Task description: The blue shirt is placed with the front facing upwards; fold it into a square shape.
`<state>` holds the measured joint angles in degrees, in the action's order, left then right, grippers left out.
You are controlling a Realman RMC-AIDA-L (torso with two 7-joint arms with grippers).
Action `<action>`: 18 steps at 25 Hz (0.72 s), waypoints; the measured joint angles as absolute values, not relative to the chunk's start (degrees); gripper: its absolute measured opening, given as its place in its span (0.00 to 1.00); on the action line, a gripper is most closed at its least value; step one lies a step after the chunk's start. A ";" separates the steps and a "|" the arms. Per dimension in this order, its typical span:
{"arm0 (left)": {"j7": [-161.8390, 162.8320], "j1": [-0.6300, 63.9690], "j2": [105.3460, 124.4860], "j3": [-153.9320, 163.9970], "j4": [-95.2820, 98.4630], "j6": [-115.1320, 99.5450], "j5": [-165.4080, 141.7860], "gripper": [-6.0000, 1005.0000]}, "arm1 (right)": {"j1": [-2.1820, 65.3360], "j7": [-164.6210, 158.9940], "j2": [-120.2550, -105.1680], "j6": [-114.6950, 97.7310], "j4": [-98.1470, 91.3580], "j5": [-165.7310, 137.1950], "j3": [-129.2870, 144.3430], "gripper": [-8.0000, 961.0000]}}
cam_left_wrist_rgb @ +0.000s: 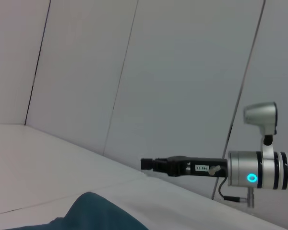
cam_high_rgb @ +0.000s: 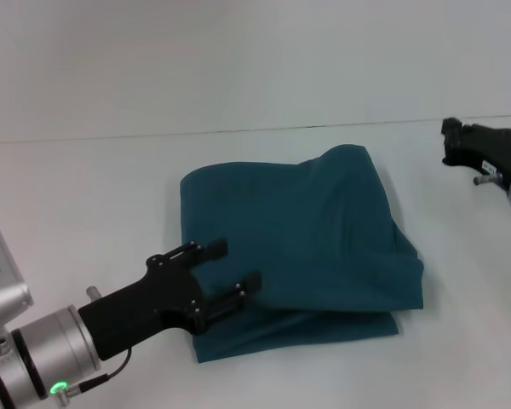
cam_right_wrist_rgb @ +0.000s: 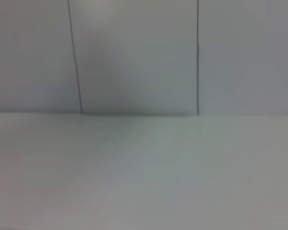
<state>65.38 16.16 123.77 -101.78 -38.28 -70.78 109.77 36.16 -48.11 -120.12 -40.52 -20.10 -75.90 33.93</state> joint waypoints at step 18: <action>65.34 15.83 123.72 -101.95 -37.97 -70.68 109.77 0.72 | 44.87 -46.71 -120.31 -36.11 -8.90 -76.73 50.32 0.01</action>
